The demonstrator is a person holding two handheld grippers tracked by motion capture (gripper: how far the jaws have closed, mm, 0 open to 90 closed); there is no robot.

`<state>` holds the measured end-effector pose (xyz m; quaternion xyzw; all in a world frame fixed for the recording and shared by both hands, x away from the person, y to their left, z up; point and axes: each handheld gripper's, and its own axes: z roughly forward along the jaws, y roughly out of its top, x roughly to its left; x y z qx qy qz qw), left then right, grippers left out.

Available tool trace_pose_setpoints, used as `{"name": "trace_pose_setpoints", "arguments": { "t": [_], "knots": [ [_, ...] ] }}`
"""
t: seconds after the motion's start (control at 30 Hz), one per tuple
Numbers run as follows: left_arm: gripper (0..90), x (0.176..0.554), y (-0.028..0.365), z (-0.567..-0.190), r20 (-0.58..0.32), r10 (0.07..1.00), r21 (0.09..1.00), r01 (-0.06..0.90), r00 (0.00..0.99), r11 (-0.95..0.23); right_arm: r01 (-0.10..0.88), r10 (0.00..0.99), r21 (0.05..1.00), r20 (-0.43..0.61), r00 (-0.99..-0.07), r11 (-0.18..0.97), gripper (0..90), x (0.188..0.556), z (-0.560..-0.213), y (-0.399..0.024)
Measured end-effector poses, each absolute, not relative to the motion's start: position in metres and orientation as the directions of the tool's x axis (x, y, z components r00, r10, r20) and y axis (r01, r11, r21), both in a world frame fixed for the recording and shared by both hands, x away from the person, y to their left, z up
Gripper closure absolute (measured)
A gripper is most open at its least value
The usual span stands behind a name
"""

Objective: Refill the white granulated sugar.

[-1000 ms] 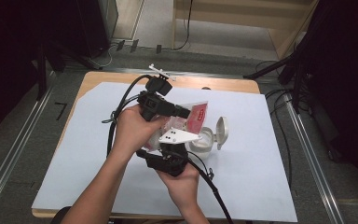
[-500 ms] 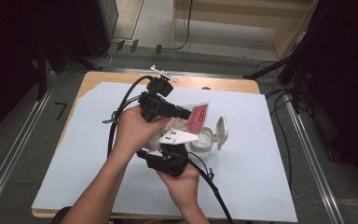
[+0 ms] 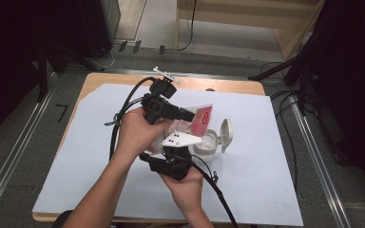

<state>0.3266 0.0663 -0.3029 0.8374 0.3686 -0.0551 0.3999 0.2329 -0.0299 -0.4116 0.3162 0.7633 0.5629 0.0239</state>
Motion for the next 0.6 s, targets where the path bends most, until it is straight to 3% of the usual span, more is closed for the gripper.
{"name": "trace_pose_setpoints", "arguments": {
  "t": [0.6],
  "knots": [
    [81.6, 0.3262, 0.0661, -0.3027, -0.384, 0.572, 0.627, 0.66, 0.724, -0.414, 0.459, 0.513, 0.873, 0.323, -0.795, 0.163, 63.8, 0.2322, -0.4116, -0.0295]
  ]
}}
